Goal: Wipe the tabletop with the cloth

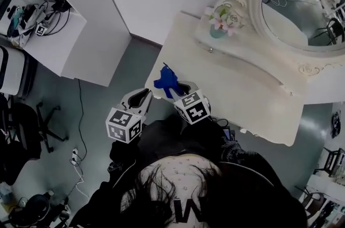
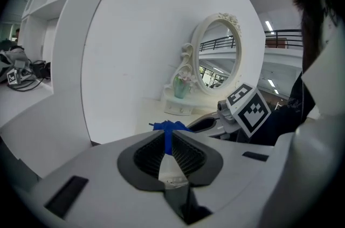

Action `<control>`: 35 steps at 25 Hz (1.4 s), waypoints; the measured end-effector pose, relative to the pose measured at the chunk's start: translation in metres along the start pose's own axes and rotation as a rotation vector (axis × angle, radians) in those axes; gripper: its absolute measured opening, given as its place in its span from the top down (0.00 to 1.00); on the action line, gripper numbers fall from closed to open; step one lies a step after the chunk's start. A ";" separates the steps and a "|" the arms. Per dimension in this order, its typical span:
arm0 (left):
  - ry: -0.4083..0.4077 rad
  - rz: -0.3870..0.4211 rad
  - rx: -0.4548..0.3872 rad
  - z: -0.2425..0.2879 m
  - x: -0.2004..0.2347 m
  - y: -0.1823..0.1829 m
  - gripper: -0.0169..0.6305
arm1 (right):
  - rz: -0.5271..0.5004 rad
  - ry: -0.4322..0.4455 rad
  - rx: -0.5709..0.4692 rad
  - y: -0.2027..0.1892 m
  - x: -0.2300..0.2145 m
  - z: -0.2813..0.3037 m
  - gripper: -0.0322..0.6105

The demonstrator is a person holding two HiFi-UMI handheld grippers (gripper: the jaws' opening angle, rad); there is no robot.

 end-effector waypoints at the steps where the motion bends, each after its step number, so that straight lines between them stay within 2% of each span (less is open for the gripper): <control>1: 0.012 -0.006 0.000 -0.006 0.003 -0.002 0.94 | -0.018 0.015 0.011 0.000 0.008 0.007 0.82; 5: 0.044 -0.025 -0.002 -0.024 0.011 -0.010 0.94 | -0.072 0.041 0.079 -0.010 0.029 0.034 0.82; 9: 0.047 -0.033 0.003 -0.030 0.014 -0.014 0.94 | -0.167 -0.001 0.148 -0.029 0.030 0.047 0.82; 11: 0.036 -0.031 0.008 -0.029 0.013 -0.014 0.94 | -0.190 -0.013 0.143 -0.036 0.027 0.047 0.82; 17: -0.022 -0.004 0.030 -0.010 0.006 -0.013 0.94 | -0.074 -0.030 0.122 -0.051 0.011 0.036 0.82; 23: -0.070 0.038 0.043 0.016 -0.015 -0.002 0.94 | -0.029 -0.065 0.123 -0.070 -0.014 0.013 0.82; 35: -0.187 0.102 0.083 0.099 -0.102 0.014 0.94 | 0.080 -0.163 0.141 -0.137 -0.098 -0.065 0.82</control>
Point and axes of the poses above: the fingertips, and each gripper's own axes: z forward along the fingers, x to its left, y out of its top, the point moved 9 cm from there along -z, backward along the fingers, and after that the axes turned 10 degrees about -y, right-handed, at the moved point
